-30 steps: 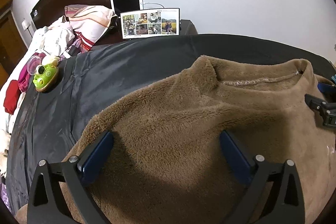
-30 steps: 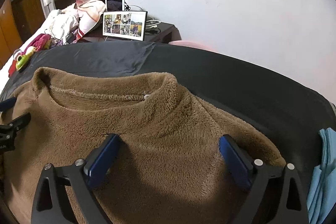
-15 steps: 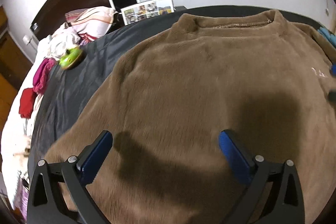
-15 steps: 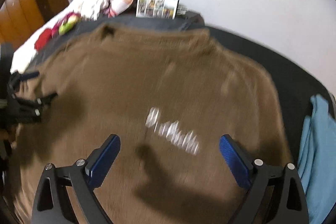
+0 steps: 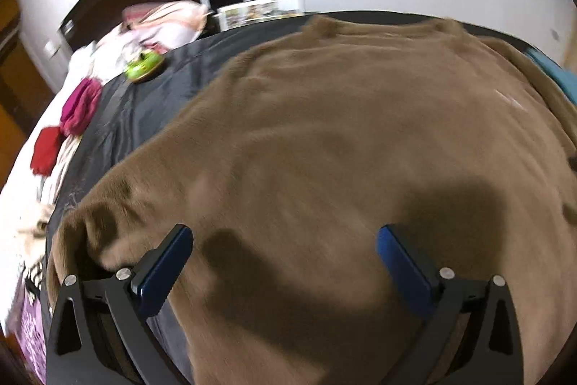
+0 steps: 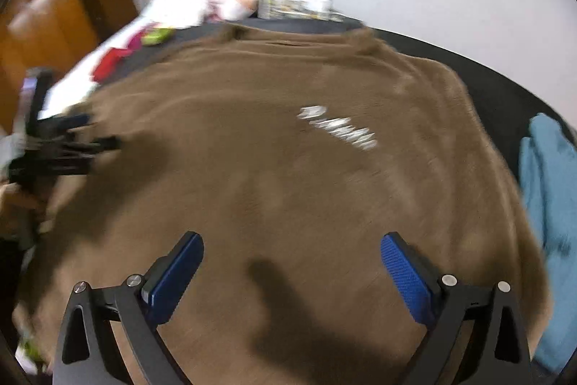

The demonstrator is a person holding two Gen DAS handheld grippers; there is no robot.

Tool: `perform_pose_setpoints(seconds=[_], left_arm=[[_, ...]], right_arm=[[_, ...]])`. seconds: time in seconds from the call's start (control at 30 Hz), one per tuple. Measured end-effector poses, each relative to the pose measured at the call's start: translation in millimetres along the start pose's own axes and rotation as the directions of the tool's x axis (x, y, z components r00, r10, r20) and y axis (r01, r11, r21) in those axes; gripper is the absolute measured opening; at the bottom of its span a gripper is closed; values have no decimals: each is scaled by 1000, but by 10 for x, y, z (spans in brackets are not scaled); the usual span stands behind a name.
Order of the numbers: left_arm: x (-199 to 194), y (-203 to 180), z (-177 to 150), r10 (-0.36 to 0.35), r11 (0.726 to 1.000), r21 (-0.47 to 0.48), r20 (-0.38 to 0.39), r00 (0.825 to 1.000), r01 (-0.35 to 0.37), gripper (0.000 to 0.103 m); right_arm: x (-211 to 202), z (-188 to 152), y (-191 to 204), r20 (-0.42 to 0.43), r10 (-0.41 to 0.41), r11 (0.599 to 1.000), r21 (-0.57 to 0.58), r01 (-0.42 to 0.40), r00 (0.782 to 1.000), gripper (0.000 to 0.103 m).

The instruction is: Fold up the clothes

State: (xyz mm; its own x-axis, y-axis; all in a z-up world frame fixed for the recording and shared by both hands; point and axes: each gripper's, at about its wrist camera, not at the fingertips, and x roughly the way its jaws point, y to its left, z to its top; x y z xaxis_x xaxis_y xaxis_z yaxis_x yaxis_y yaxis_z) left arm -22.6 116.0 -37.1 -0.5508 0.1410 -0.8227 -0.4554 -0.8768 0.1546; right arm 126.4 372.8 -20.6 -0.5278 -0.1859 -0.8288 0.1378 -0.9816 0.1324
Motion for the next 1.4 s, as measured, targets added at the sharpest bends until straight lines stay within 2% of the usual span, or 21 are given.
perform_pose_setpoints(seconds=[0.03,0.13,0.23,0.37,0.43,0.5,0.63,0.87,1.03,1.17,1.27,1.4], left_arm=[[-77,-76,-84,-6,1000,20,2,1000,6,103],[-242,-210,-310,-16,999,51,9,1000,15,103],[-360,-280,-536,-18,998,63,17,1000,17,103],[-480,-324,-808,-16,998,67,30,999,14,103],[-511,-241,-916,-25,999,37,45,999,24,103],[-510,-128,-1005,-52,999,-13,42,998,52,103],[-476,178,-1124,-112,983,-144,38,993,116,103],[-453,160,-1136,-97,988,-119,30,995,100,103],[-452,143,-1137,-91,990,-105,17,996,92,103],[-516,56,-1049,-72,993,-99,-21,997,69,103],[-691,-111,-956,-144,986,-79,3,990,144,103],[-925,-563,-780,-214,976,30,26,976,213,103]], right_arm=[[-63,-102,130,-3,43,998,-37,-43,999,100],[-214,-468,505,-38,104,977,-184,-110,994,100],[-282,-845,819,-84,123,936,-321,-143,989,100],[-245,-1289,985,-172,75,905,-402,-140,982,101],[-285,-1447,1017,-129,43,897,-432,-95,991,102],[-311,-1488,962,-120,53,916,-390,-96,991,102],[-359,-1576,948,-67,49,928,-366,-70,997,102],[-455,-1626,858,6,64,947,-317,-59,998,102],[-746,-1730,641,138,64,975,-221,-33,988,102],[-1009,-1929,314,215,-24,996,-74,41,976,102],[-1237,-2175,-11,247,-110,992,80,93,963,102],[-1579,-2541,-370,271,-242,950,262,170,932,102]])
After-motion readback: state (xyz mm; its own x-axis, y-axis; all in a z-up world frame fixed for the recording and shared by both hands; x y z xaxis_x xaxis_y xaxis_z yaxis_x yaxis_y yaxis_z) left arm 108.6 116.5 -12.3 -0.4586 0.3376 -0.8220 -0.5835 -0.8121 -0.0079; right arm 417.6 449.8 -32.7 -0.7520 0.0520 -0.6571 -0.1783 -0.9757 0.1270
